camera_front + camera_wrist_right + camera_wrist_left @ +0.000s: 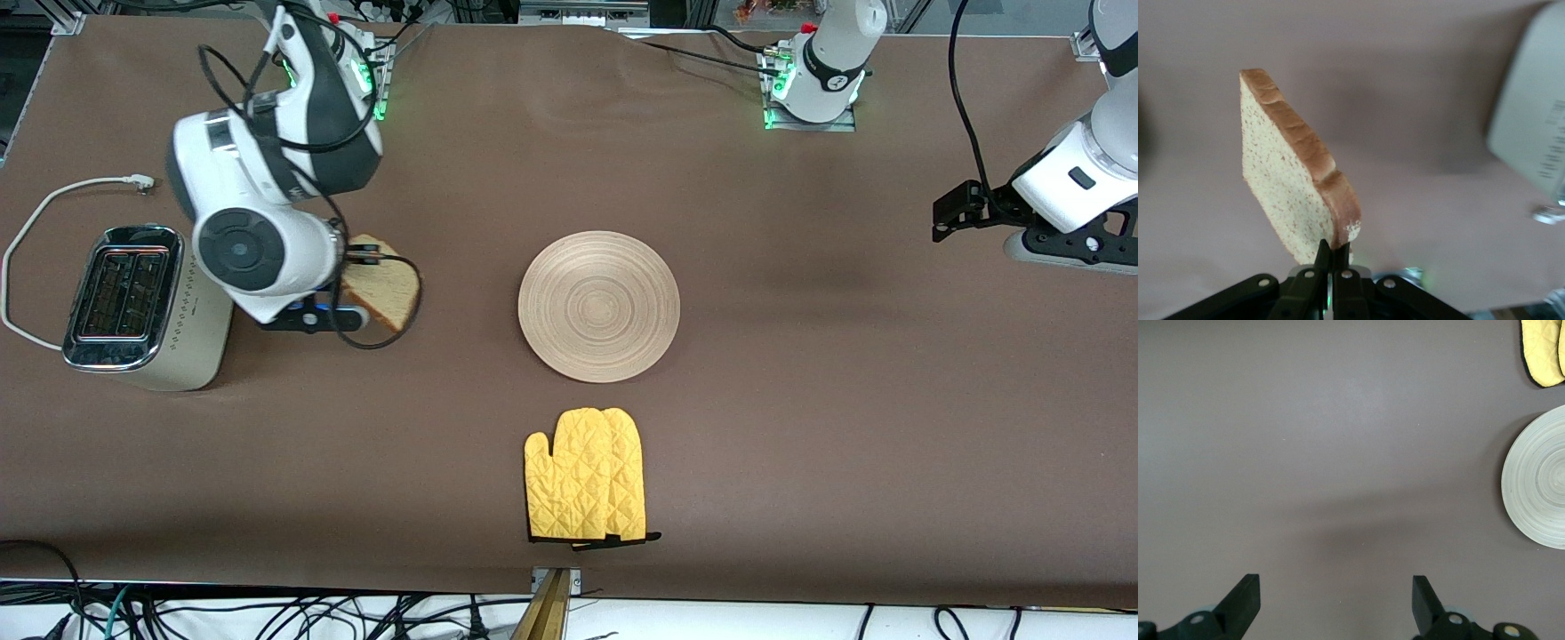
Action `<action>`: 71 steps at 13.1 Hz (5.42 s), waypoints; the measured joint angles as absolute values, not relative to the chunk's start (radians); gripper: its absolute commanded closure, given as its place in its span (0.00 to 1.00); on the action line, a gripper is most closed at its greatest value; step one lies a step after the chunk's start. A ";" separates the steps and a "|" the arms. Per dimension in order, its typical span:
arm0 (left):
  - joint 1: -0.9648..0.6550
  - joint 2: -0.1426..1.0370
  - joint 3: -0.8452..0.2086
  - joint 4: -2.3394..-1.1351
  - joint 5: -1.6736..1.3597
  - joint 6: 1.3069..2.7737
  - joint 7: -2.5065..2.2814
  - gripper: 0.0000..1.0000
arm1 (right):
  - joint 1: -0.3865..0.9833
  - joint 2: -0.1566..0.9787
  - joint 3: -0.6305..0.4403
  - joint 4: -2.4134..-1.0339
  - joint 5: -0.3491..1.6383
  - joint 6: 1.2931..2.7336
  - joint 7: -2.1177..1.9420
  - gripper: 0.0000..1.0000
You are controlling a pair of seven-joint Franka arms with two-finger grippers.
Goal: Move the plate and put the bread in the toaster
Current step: 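Lift the bread with the right gripper and carry it to the toaster, then lower the bread into a toaster slot with the right gripper, then open the right gripper and release the bread into the slot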
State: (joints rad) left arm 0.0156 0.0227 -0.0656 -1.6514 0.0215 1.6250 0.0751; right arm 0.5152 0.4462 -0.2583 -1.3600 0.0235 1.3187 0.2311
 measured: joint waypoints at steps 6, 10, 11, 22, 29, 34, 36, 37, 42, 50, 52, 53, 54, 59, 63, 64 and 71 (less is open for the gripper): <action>0.015 0.032 -0.066 -1.647 0.021 1.625 0.075 0.00 | 0.501 0.407 -0.543 -1.358 -0.134 1.192 -0.119 1.00; 0.013 0.038 -0.067 -1.646 0.021 1.625 0.075 0.00 | 0.498 0.396 -0.608 -1.360 -0.299 1.206 -0.251 1.00; 0.013 0.040 -0.067 -1.646 0.021 1.625 0.075 0.00 | 0.485 0.400 -0.624 -1.364 -0.319 1.228 -0.300 1.00; 0.014 0.065 -0.067 -1.643 0.021 1.625 0.075 0.00 | 0.386 0.595 -0.631 -1.397 -0.333 1.444 -0.424 1.00; 0.014 0.065 -0.067 -1.643 0.021 1.625 0.075 0.00 | 0.367 0.602 -0.635 -1.382 -0.333 1.509 -0.418 1.00; 0.014 0.065 -0.067 -1.643 0.021 1.625 0.075 0.00 | 0.366 0.602 -0.635 -1.371 -0.330 1.545 -0.346 1.00; 0.014 0.065 -0.067 -1.643 0.021 1.625 0.075 0.00 | 0.367 0.602 -0.633 -1.371 -0.330 1.563 -0.301 1.00; 0.014 0.065 -0.067 -1.643 0.021 1.625 0.075 0.00 | 0.368 0.602 -0.632 -1.371 -0.330 1.572 -0.278 1.00; 0.014 0.065 -0.067 -1.643 0.021 1.625 0.075 0.00 | 0.391 0.602 -0.628 -1.358 -0.329 1.578 -0.176 1.00; 0.014 0.065 -0.067 -1.643 0.021 1.625 0.075 0.00 | 0.421 0.609 -0.627 -1.355 -0.428 1.500 -0.098 1.00; 0.014 0.065 -0.067 -1.643 0.021 1.625 0.075 0.00 | 0.422 0.610 -0.627 -1.355 -0.437 1.500 -0.055 1.00; 0.014 0.065 -0.067 -1.643 0.021 1.625 0.075 0.00 | 0.422 0.610 -0.627 -1.355 -0.437 1.500 -0.034 1.00; 0.014 0.065 -0.067 -1.643 0.021 1.625 0.075 0.00 | 0.426 0.610 -0.627 -1.355 -0.437 1.500 -0.014 1.00; 0.014 0.065 -0.067 -1.642 0.021 1.625 0.075 0.00 | 0.486 0.639 -0.622 -1.355 -0.438 1.496 0.090 1.00; 0.014 0.065 -0.067 -1.643 0.021 1.625 0.075 0.00 | 0.494 0.663 -0.621 -1.355 -0.436 1.494 0.152 1.00; 0.014 0.065 -0.067 -1.642 0.021 1.625 0.075 0.00 | 0.494 0.667 -0.621 -1.356 -0.432 1.493 0.170 0.72; 0.013 0.065 -0.068 -1.643 0.021 1.625 0.075 0.00 | 0.489 0.684 -0.627 -1.348 -0.365 1.501 0.173 0.00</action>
